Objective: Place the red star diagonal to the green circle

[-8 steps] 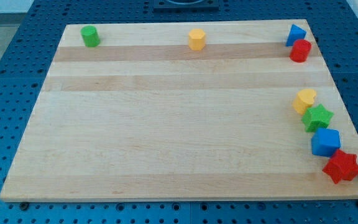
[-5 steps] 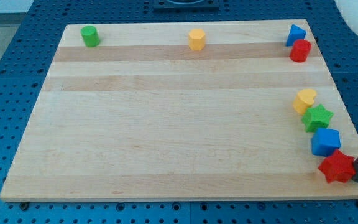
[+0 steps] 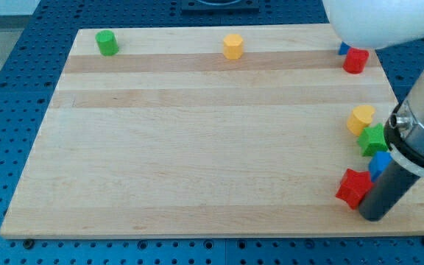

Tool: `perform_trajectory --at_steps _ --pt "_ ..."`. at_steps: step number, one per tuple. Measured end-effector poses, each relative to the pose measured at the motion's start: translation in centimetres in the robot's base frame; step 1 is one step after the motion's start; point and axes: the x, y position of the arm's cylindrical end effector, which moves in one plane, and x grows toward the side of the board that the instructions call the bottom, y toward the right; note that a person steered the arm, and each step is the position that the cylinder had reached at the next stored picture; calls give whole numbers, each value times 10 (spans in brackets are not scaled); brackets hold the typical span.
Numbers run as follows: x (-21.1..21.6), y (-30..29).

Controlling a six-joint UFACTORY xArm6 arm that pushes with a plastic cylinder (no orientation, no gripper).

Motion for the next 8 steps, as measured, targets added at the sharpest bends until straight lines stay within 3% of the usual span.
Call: perform_trajectory --at_steps 8 --pt "-41 -10"
